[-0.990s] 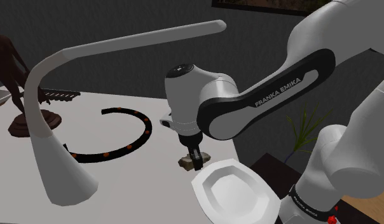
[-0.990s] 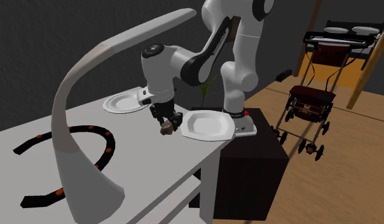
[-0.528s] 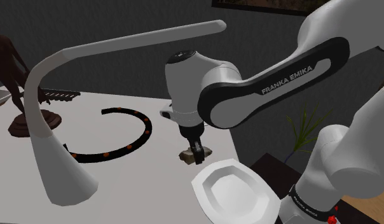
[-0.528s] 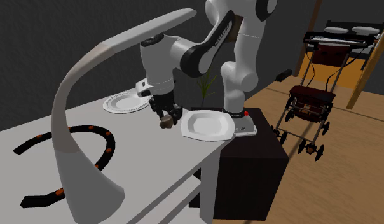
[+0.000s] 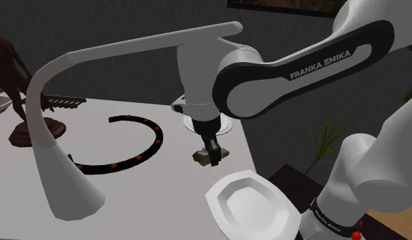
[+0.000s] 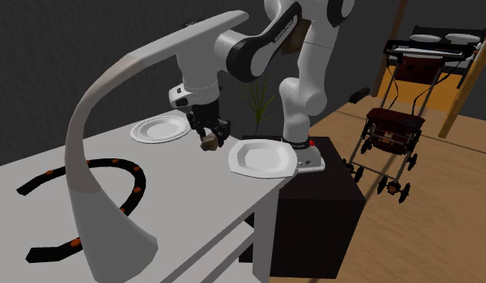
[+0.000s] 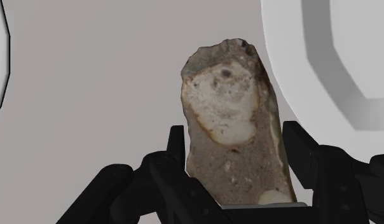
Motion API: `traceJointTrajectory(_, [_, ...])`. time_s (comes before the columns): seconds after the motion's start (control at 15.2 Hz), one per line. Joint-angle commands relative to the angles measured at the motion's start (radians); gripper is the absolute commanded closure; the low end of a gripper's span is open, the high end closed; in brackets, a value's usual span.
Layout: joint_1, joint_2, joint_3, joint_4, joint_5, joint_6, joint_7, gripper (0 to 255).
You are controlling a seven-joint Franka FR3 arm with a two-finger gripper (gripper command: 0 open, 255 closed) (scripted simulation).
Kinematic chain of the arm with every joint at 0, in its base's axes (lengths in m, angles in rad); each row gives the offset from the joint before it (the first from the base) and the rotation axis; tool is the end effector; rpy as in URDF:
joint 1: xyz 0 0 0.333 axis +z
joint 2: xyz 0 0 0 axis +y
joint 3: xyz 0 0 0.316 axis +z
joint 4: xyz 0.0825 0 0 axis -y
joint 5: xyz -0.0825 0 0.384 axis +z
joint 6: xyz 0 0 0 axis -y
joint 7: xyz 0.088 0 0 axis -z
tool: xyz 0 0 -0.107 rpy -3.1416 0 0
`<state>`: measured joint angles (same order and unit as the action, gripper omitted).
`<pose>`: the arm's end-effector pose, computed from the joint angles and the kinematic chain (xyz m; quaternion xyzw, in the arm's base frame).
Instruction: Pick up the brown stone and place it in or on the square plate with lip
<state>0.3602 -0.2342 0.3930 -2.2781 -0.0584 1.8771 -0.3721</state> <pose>0.3336 0.3125 0.4301 0.8388 0.5318 -0.0776 0.0870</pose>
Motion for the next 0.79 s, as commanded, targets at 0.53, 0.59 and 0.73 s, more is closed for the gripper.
traceJointTrajectory(0.53, [0.074, -0.217, 0.025, -0.12, 0.104, -0.09, 0.025, 255])
traceJointTrajectory(0.59, [0.089, -0.25, 0.03, -0.142, 0.121, -0.1, 0.032, 255])
traceJointTrajectory(0.73, [0.12, -0.314, 0.041, -0.183, 0.156, -0.123, 0.05, 255])
